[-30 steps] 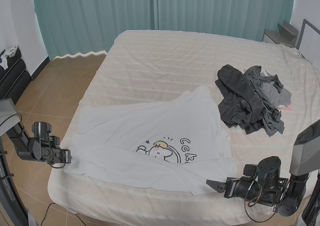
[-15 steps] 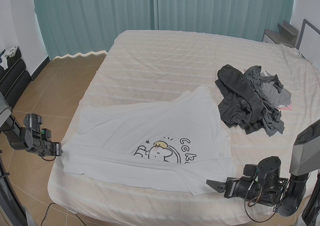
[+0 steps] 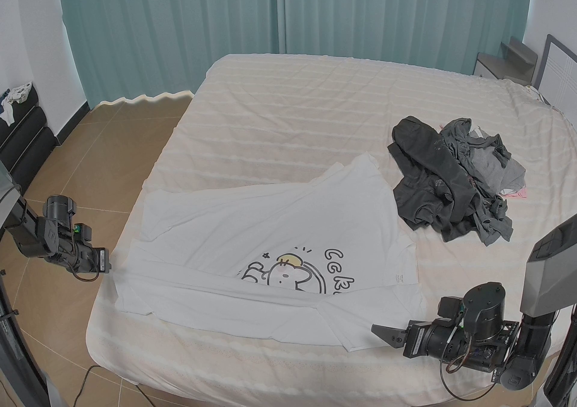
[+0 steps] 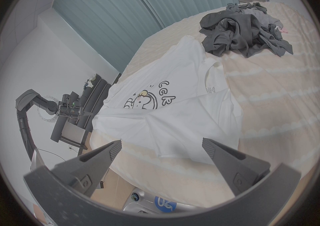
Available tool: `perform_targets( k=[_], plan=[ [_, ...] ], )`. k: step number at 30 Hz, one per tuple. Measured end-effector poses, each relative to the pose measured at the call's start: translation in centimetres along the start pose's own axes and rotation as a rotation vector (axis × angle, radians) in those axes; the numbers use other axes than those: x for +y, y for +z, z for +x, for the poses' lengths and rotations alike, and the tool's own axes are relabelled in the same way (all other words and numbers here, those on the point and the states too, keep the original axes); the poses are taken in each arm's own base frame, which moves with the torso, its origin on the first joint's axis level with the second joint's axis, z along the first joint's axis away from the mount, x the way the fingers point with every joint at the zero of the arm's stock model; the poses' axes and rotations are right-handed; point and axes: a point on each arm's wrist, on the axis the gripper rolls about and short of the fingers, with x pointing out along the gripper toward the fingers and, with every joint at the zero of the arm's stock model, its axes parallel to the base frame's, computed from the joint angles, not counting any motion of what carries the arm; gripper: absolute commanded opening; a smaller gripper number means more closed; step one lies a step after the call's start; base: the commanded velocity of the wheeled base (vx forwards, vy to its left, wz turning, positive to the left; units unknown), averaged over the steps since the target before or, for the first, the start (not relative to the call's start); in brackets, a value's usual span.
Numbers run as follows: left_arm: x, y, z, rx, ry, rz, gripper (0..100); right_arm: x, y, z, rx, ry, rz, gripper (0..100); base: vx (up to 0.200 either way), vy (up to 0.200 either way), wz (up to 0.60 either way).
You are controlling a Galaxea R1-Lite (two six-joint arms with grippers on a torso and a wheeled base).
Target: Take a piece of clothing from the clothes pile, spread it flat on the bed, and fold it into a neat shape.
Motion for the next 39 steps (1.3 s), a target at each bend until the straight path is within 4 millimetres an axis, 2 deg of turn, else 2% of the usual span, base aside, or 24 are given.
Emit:
perform_targets(
  k=[7,17,18,31,39],
  plan=[
    [-0.5,-1.7,-0.6,0.043,-0.146,-0.020,0,0.0,0.0,0.0,0.000,0.000,0.011,100,0.000,0.000,0.00],
    [-0.7,-5.4,-2.2,0.105,-0.196,0.045,0,0.1,0.0,0.0,0.002,0.002,0.016,100,0.000,0.000,0.00],
    [-0.6,-5.5,-2.3,0.103,-0.195,0.047,100,0.1,-0.1,0.0,0.002,0.002,0.016,100,0.000,0.000,0.00],
    [-0.8,-6.1,-2.3,0.064,-0.184,0.064,100,0.1,-0.1,0.0,0.003,0.004,0.017,100,0.000,0.000,0.00],
    [-1.1,-5.6,-1.2,0.030,-0.117,0.104,100,0.1,-0.1,0.0,0.004,0.003,0.017,100,0.000,0.000,0.00]
  ],
)
